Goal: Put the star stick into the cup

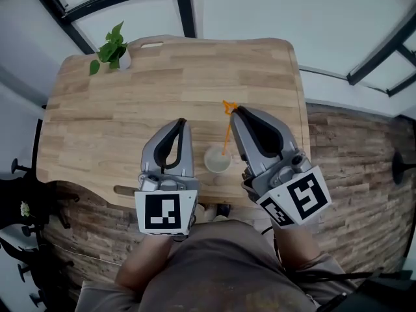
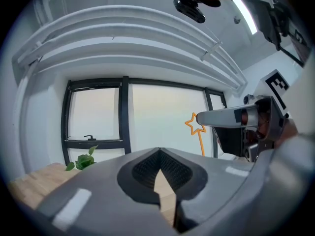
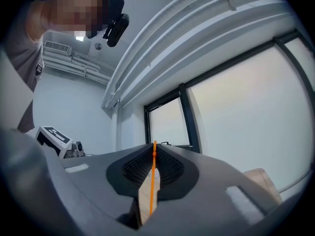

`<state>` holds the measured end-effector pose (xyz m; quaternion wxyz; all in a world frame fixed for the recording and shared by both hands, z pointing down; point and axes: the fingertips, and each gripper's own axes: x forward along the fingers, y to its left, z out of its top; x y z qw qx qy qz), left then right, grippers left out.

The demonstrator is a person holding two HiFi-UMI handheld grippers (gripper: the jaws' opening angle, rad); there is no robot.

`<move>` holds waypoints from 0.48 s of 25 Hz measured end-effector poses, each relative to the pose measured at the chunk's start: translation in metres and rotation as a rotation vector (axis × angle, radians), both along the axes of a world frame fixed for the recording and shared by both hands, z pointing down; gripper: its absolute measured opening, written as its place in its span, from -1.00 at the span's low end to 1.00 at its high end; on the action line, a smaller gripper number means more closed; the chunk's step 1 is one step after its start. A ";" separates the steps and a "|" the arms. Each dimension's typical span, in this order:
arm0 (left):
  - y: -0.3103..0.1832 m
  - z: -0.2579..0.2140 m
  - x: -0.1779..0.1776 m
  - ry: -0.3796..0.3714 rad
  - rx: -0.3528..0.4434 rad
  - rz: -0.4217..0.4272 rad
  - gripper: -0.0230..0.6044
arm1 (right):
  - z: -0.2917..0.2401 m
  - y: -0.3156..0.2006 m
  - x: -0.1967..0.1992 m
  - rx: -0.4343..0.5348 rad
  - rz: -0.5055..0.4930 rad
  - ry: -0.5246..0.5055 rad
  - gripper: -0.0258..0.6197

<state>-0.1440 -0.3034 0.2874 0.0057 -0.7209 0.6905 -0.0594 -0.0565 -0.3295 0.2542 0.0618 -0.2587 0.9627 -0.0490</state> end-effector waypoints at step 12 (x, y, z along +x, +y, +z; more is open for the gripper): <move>-0.016 0.051 -0.009 0.023 -0.098 0.026 -0.93 | 0.064 -0.020 -0.006 -0.131 0.037 0.080 -0.79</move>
